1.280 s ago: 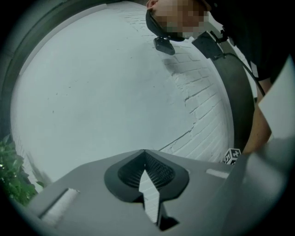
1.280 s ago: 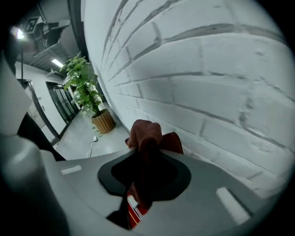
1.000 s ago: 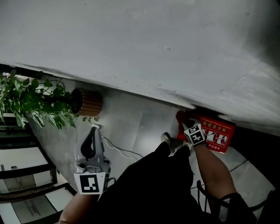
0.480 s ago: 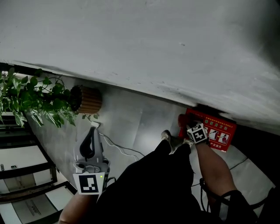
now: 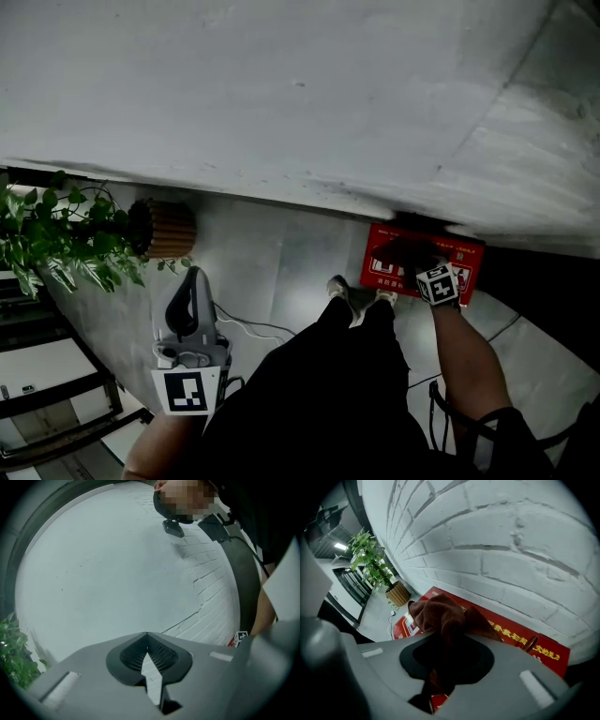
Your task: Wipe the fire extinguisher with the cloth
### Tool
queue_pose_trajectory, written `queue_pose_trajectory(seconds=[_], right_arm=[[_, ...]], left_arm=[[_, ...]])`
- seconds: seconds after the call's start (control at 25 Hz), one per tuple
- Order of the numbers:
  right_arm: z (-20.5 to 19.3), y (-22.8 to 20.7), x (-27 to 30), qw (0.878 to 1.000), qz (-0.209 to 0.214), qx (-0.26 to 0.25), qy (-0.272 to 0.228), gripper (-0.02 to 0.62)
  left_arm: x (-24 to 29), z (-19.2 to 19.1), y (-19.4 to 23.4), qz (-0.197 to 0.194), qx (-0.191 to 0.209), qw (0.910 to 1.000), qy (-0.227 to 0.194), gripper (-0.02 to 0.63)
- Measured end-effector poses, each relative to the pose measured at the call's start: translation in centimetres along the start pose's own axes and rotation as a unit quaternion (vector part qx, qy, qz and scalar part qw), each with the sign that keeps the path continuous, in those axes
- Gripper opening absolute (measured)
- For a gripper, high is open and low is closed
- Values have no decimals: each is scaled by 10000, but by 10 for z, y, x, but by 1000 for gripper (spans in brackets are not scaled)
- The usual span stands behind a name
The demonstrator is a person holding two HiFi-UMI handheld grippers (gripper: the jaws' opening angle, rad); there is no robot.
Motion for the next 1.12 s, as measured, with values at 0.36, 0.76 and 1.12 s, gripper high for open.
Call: queue_pose_trajectory(seconds=[0.36, 0.76, 1.12], right_arm=[[-59, -64, -35, 9965, -372, 742, -97, 63], [-104, -108, -64, 9912, -645, 1155, -35, 63], [-119, -120, -71, 9866, -921, 1346, 80, 63]], left_arm=[[15, 6, -45, -517, 3, 9986, -61, 0], [24, 20, -71, -755, 20, 9968, -263, 0], [24, 14, -76, -790, -21, 9966, -240, 0]])
Point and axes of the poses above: the fingertips, and each gripper's own axes: x forward along the fingers, y to its left, z out of its top, the point moved 2 cm from there along -x, backward along the fingers, and after that the axes turned 14 degrees about y, right-handed, at the moved point
